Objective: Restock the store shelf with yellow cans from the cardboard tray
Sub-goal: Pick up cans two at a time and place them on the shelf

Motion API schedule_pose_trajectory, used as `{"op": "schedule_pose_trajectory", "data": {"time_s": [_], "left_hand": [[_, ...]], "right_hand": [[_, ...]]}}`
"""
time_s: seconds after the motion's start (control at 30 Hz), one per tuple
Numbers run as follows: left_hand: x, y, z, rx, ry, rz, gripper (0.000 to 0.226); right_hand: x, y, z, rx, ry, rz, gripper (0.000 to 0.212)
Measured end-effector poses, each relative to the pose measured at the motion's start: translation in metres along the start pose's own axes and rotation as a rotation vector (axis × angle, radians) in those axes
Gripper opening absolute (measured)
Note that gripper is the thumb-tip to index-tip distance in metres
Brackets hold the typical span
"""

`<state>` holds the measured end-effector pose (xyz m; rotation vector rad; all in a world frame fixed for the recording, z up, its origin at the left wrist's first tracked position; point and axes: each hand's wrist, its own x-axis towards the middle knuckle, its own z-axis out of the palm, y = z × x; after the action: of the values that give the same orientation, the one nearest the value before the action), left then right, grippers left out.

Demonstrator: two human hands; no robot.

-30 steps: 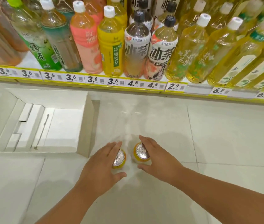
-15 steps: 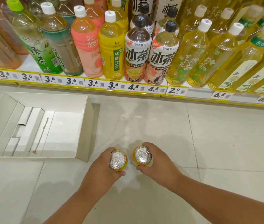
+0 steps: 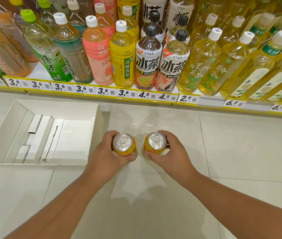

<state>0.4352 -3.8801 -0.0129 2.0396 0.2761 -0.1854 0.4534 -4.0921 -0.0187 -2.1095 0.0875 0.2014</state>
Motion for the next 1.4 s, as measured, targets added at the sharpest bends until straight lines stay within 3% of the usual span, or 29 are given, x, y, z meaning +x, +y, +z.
{"op": "schedule_pose_trajectory", "data": {"time_s": [0.27, 0.4, 0.93, 1.23, 1.4], "left_hand": [[-0.048, 0.126, -0.092, -0.072, 0.049, 0.039, 0.065], [-0.079, 0.211, -0.149, -0.110, 0.062, 0.040, 0.068], [-0.150, 0.571, -0.371, -0.148, 0.193, 0.176, 0.061], [-0.184, 0.708, -0.496, -0.143, 0.216, 0.308, 0.060], [-0.190, 0.769, -0.557, -0.133, 0.180, 0.332, 0.071]], "right_hand": [[-0.033, -0.127, -0.062, 0.052, 0.016, 0.010, 0.081], [-0.061, -0.224, -0.116, 0.102, 0.018, -0.013, 0.068], [-0.107, -0.617, -0.315, 0.190, 0.046, -0.185, 0.058], [-0.127, -0.797, -0.376, 0.249, 0.038, -0.273, 0.053], [-0.139, -0.871, -0.401, 0.235, 0.048, -0.265, 0.058]]}}
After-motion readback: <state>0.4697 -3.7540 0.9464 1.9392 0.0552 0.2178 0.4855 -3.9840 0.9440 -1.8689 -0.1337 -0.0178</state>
